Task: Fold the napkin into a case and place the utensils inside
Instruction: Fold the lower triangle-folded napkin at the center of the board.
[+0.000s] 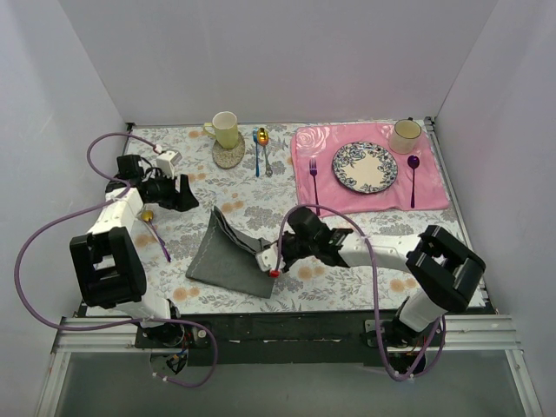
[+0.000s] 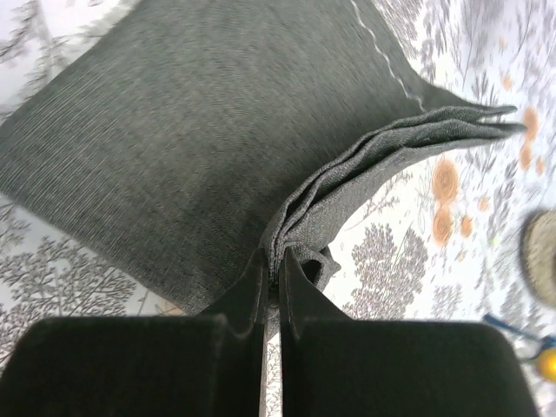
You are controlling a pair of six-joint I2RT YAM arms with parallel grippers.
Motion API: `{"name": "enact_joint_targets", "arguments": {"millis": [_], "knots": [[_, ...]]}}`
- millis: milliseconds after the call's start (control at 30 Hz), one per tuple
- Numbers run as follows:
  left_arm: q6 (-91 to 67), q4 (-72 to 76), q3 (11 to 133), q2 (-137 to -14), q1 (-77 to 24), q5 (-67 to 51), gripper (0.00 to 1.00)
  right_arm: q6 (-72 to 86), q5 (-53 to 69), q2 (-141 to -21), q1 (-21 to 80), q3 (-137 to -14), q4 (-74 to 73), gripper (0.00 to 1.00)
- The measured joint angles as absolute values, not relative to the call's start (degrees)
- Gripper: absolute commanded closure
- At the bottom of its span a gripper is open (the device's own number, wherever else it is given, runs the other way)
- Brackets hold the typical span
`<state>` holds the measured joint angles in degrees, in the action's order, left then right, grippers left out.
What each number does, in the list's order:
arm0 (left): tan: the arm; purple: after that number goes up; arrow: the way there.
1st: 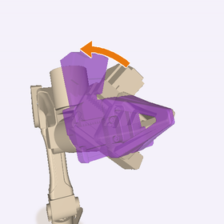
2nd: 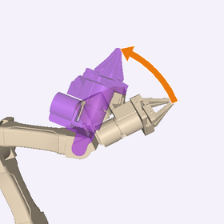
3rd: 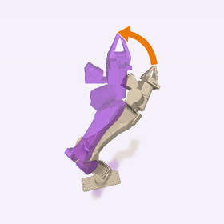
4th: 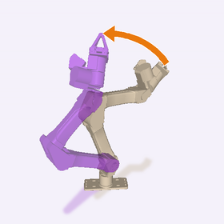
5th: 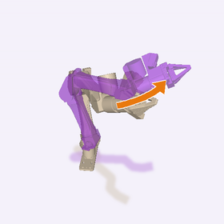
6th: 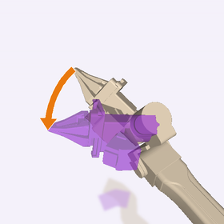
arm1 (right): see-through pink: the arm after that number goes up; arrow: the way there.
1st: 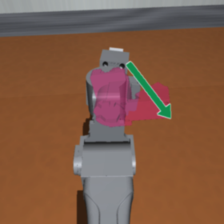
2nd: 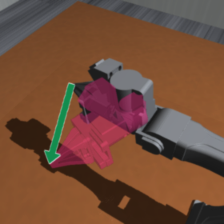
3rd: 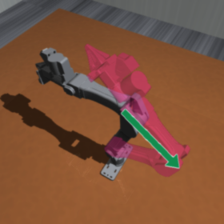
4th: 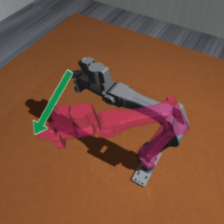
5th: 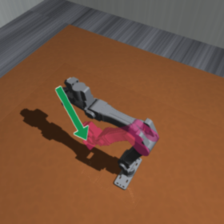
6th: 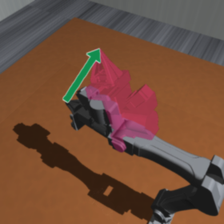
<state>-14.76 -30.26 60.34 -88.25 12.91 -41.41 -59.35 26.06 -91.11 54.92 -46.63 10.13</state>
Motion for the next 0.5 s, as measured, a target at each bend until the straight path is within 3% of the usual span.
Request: {"name": "enact_joint_targets", "arguments": {"millis": [333,500], "knots": [[-12.8,-31.8,59.2,-87.1,13.4,-42.2,0.37,-75.8,25.0,-88.2,59.4,-38.5,14.6,0.99],[-7.9,-34.7,58.7,-85.1,13.4,-44.4,0.44,-79.5,23.3,-88.7,61.3,-38.0,15.3,0.99]]}}
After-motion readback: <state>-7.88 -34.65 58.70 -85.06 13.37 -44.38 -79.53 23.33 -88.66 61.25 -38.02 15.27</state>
